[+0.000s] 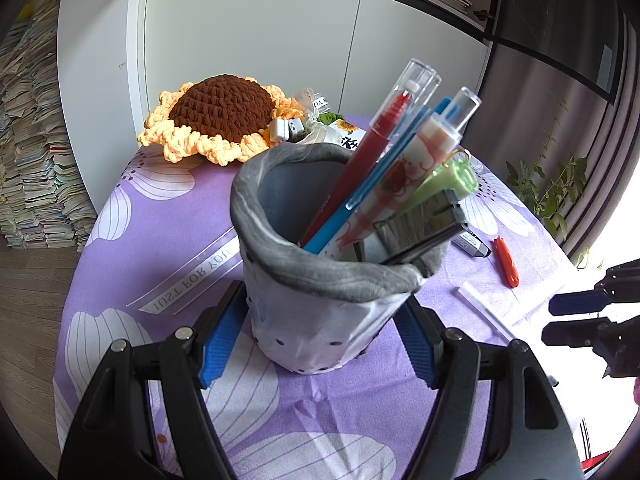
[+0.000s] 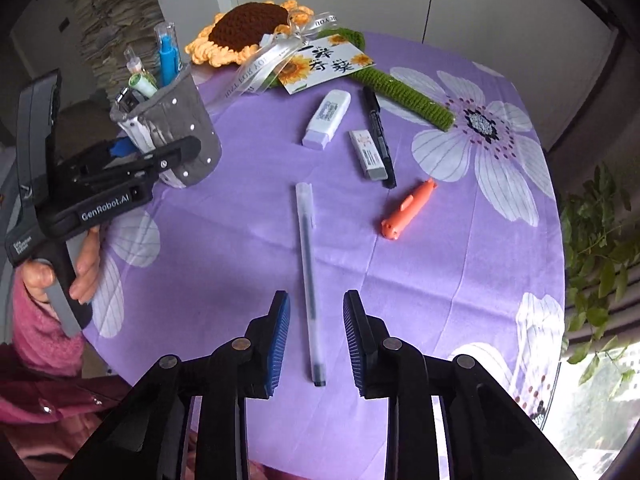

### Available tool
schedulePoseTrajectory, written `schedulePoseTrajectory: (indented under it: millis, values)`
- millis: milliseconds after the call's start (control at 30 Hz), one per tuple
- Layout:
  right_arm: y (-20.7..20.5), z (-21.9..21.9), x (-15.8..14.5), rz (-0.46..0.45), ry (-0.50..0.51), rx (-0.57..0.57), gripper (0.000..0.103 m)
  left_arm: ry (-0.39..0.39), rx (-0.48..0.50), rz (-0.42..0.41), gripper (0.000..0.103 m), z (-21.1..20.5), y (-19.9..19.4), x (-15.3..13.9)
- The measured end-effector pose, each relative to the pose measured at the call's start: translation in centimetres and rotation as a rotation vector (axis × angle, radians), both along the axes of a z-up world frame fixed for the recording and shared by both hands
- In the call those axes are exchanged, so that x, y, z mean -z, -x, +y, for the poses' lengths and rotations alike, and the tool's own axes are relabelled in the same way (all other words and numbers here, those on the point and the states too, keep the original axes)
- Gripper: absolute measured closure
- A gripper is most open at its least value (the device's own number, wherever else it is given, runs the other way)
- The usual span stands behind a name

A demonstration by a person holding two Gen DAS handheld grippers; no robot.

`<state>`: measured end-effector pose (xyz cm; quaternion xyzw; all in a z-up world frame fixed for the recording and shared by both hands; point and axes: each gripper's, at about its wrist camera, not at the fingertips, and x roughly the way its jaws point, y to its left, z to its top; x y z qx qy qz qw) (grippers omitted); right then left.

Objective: Organize stationery
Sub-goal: 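Move the right gripper over the clear gel pen, then close the right gripper on the clear gel pen, then lift the clear gel pen with the right gripper into the pen holder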

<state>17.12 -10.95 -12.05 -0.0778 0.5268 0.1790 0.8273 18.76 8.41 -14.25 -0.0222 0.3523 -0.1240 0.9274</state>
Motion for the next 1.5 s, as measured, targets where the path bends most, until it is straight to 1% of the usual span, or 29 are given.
schedulePoseTrajectory:
  millis: [100, 267, 367, 633, 667, 700, 733, 800, 867, 933, 1100, 1333, 1433, 1500]
  values:
    - [-2.3, 2.0, 0.1, -0.009, -0.015, -0.039, 0.074, -0.001, 0.0, 0.0, 0.031, 0.0, 0.0, 0.0]
    - [-4.8, 4.3, 1.5, -0.019, 0.061, -0.066, 0.074, -0.001, 0.0, 0.0, 0.031, 0.0, 0.0, 0.0]
    - [-5.6, 5.0, 2.3, -0.014, 0.09, -0.087, 0.074, -0.001, 0.0, 0.0, 0.031, 0.0, 0.0, 0.0]
    - [-7.0, 5.7, 3.5, -0.011, 0.13, -0.095, 0.074, -0.001, 0.0, 0.001, 0.031, 0.0, 0.0, 0.0]
    - [-7.0, 5.6, 3.5, -0.019, 0.12, -0.095, 0.076, -0.001, 0.0, 0.0, 0.031, 0.0, 0.0, 0.0]
    - [-7.1, 5.6, 3.5, -0.015, 0.128, -0.092, 0.081, 0.0, 0.0, 0.001, 0.031, 0.0, 0.0, 0.0]
    - [-7.1, 5.6, 3.5, -0.011, 0.125, -0.09, 0.09, -0.001, 0.0, 0.001, 0.031, 0.0, 0.0, 0.0]
    - [-7.0, 5.4, 3.2, -0.012, 0.125, -0.074, 0.09, -0.001, 0.0, 0.001, 0.031, 0.0, 0.0, 0.0]
    - [-6.5, 5.1, 2.1, -0.04, 0.107, -0.063, 0.09, -0.001, 0.0, 0.001, 0.031, 0.0, 0.0, 0.0]
    - [-5.7, 4.7, 0.2, -0.081, 0.072, -0.049, 0.09, -0.001, 0.0, 0.001, 0.031, 0.0, 0.0, 0.0]
    - [-3.0, 3.8, -5.9, -0.214, -0.03, -0.026, 0.09, -0.001, 0.0, 0.001, 0.031, 0.0, 0.0, 0.0]
    - [1.0, 5.1, -14.2, -0.462, -0.13, -0.072, 0.09, -0.001, 0.0, 0.001, 0.031, 0.0, 0.0, 0.0]
    - [1.3, 6.2, -17.2, -0.548, -0.214, -0.103, 0.09, 0.0, 0.0, 0.001, 0.031, 0.0, 0.0, 0.0]
    - [0.5, 7.3, -18.2, -0.571, -0.271, -0.124, 0.09, 0.0, 0.0, 0.001, 0.031, 0.0, 0.0, 0.0]
